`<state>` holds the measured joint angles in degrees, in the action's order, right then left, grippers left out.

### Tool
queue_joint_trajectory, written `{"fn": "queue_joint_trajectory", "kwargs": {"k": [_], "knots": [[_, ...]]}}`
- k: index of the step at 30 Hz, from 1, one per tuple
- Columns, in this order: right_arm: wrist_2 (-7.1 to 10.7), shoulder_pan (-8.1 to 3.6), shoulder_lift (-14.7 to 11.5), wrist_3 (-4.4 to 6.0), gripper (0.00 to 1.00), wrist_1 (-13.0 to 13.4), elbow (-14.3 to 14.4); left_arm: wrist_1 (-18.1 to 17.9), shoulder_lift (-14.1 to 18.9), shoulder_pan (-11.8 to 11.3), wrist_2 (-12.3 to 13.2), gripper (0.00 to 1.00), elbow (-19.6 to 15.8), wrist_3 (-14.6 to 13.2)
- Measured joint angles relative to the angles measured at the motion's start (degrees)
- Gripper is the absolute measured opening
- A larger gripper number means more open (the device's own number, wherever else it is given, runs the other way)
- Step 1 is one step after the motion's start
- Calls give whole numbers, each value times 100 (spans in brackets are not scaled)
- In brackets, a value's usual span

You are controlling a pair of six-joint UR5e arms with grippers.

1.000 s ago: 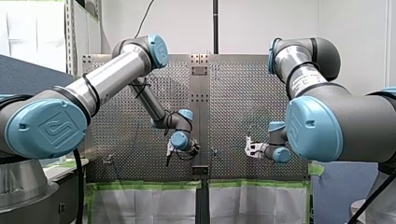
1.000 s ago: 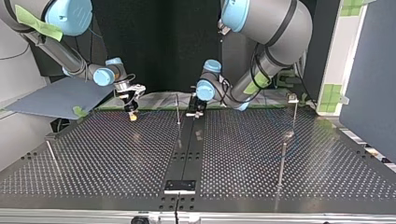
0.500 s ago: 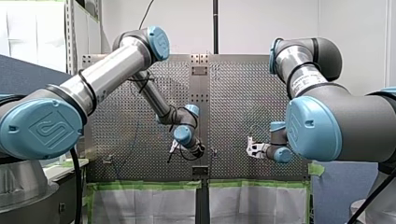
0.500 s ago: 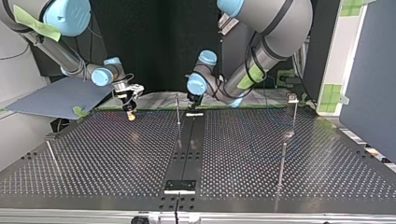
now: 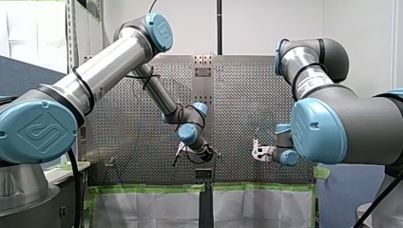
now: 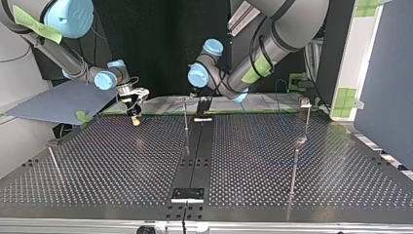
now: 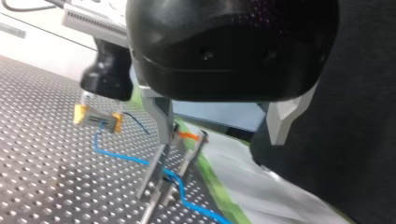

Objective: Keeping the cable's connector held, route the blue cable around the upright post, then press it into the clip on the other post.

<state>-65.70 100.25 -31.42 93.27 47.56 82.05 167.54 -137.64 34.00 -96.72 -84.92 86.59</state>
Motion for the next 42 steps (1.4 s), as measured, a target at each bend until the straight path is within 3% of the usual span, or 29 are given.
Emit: {"fn": "queue_joint_trajectory", "kwargs": {"k": [6, 14, 23, 35, 42], "knots": [[3, 0, 2, -1, 0, -4, 0, -352, -1, 106, -89, 98, -3, 343], [0, -2, 7, 2, 0, -26, 0, -851, -3, 214, -451, 98, -5, 790], [4, -6, 17, 25, 0, -19, 0, -1190, -56, 347, -763, 98, -24, 838], [4, -16, 31, 29, 0, -18, 0, -1504, -388, 487, -876, 98, -126, 862], [7, -19, 38, 44, 0, -15, 0, -1896, -405, 493, -999, 98, -128, 1061]]}}
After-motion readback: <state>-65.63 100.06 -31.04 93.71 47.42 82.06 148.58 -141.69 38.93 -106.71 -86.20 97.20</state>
